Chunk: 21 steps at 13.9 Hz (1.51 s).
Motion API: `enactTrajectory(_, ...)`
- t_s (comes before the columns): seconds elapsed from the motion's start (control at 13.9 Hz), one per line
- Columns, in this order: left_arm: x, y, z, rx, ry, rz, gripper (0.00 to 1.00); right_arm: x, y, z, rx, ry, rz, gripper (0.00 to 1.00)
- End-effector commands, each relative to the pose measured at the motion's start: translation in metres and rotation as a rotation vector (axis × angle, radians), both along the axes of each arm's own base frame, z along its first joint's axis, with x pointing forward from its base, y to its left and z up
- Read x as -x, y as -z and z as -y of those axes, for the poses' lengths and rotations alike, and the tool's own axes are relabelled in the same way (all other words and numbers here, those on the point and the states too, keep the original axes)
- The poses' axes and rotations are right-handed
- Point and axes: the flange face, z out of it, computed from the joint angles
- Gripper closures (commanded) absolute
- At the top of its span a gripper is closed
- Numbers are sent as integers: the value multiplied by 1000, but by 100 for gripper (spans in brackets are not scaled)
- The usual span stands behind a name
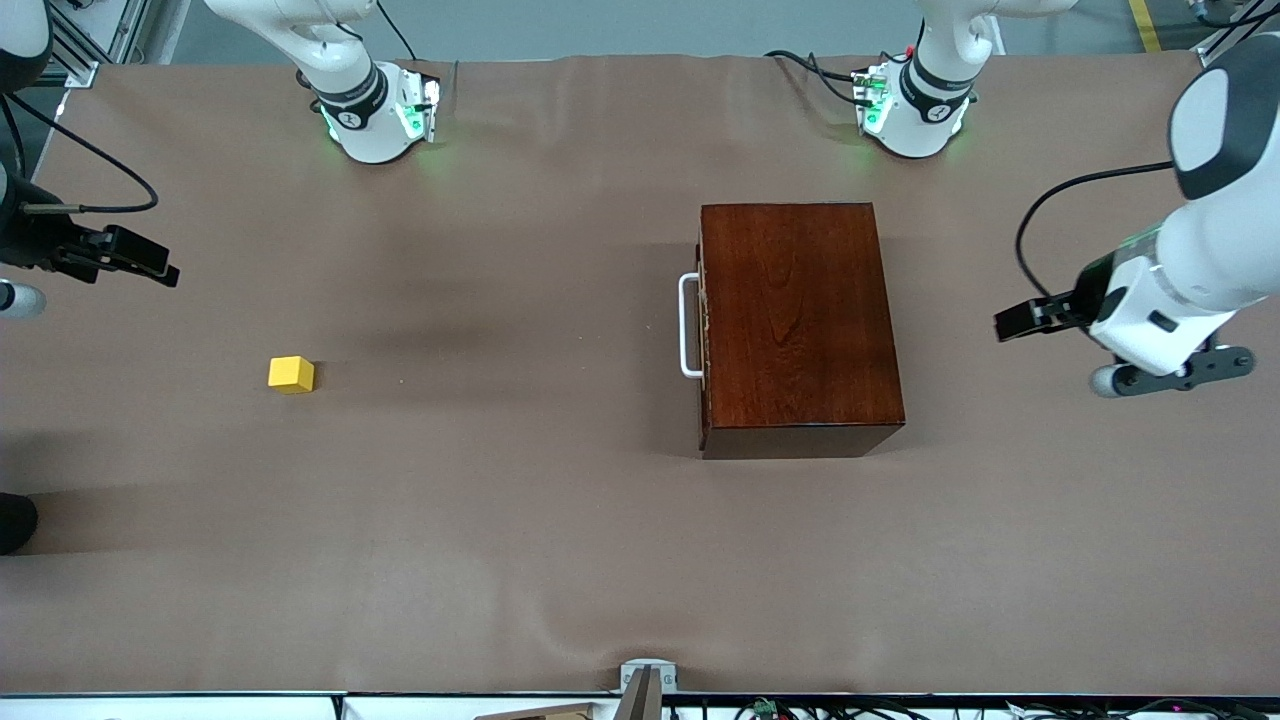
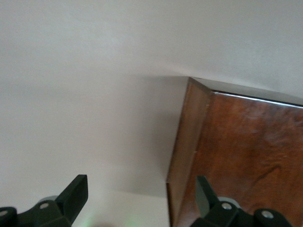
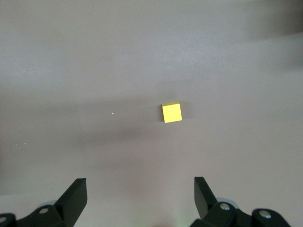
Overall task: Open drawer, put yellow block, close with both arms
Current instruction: 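Move the left gripper toward the dark wooden box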
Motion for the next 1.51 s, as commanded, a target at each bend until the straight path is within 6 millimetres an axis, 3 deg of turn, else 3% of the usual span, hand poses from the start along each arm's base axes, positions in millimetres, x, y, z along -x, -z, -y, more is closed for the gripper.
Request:
enactTrajectory(0.0,-3,0,20,25,-34,-1,0,4,-8,-1,19,-2,3,0)
enactTrajectory(0.43,-7,14,76,12,-173,34,0,4,-8,0,20,-2,2,0)
enactTrajectory(0.86,-10,39,112,-7,-277,26,0,4,-8,0,20,-2,2,0)
enactTrajectory(1.15,-12,53,150,-16,-412,42,0,5,-8,0,20,-2,4,0)
enactTrajectory(1.44,-14,58,157,-19,-454,45,0,6,-11,0,20,0,7,0)
